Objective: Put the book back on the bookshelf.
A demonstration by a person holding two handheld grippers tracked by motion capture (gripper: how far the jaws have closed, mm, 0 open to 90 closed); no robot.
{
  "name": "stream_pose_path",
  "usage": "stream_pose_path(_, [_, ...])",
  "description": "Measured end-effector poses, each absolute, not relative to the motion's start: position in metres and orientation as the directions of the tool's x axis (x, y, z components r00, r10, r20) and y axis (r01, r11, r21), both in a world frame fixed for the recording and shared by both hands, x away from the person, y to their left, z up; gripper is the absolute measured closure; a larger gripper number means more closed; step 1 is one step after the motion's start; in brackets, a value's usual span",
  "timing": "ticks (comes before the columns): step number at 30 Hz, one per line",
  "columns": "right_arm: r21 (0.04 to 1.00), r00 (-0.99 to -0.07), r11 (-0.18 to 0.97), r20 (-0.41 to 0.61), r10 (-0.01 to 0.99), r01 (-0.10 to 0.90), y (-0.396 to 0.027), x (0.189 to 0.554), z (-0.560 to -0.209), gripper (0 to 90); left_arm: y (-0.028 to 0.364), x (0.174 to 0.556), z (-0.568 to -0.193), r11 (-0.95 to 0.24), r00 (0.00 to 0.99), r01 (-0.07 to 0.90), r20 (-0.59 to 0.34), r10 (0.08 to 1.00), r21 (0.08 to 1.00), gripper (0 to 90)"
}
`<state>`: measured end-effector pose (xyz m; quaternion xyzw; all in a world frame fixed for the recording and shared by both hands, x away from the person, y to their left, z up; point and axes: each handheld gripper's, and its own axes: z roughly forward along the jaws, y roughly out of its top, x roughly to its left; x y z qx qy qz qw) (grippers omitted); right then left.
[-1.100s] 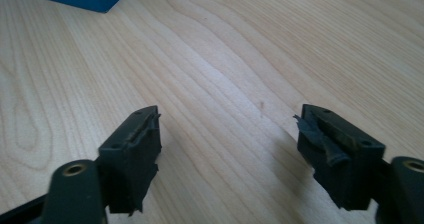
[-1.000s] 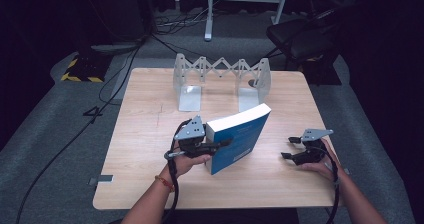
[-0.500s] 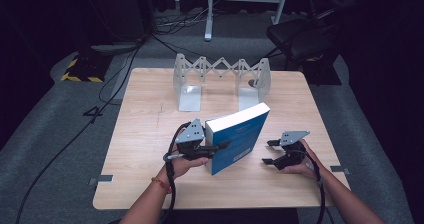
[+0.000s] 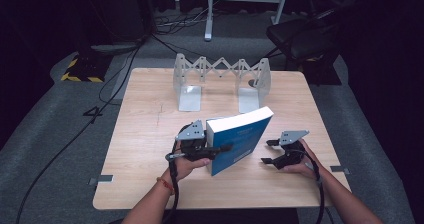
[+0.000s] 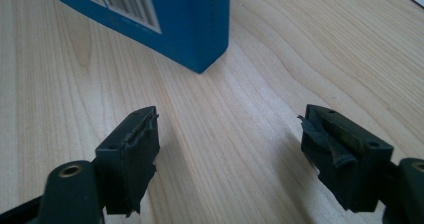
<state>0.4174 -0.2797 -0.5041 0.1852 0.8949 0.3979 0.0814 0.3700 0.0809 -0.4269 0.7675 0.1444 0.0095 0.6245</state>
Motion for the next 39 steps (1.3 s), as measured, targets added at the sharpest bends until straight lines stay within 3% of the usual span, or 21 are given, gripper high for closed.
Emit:
stream_pose_path(4, [0.742,-0.916,0.616,-0.006,0.402,0.265,-0.285,0.415,-0.504,23.4,0.079,0.367,-0.427,-0.17,0.969,0.223,-0.199,0.148,0.96,57.7])
stream_pose_path(11, [0.744,-0.92,0.616,-0.006,0.392,0.258,-0.293,0.409,-0.504,23.4,0.079,0.36,-0.422,-0.204,0.982,0.188,-0.18,0.058,0.961,58.4])
stream_pose_path(23, [0.754,-0.946,0.626,-0.019,0.323,0.199,-0.288,0.402,-0.503,27.4,0.082,0.354,-0.411,-0.306,0.989,0.109,-0.071,0.133,0.946,56.4])
stream_pose_path(27, [0.783,-0.957,0.592,0.012,0.291,0.19,-0.282,0.4,-0.501,28.2,0.088,0.346,-0.411,-0.336,0.977,0.103,-0.032,0.212,0.936,48.5])
stream_pose_path(29, [0.779,-0.957,0.605,-0.023,0.289,0.164,-0.277,0.399,-0.5,28.0,0.091,0.342,-0.411,-0.349,0.972,0.093,-0.009,0.235,0.932,49.2])
stream_pose_path(39, [0.77,-0.973,0.614,0.036,0.229,0.173,-0.278,0.397,-0.501,30.0,0.094,0.334,-0.416,-0.358,0.968,0.086,0.007,0.251,0.93,53.6])
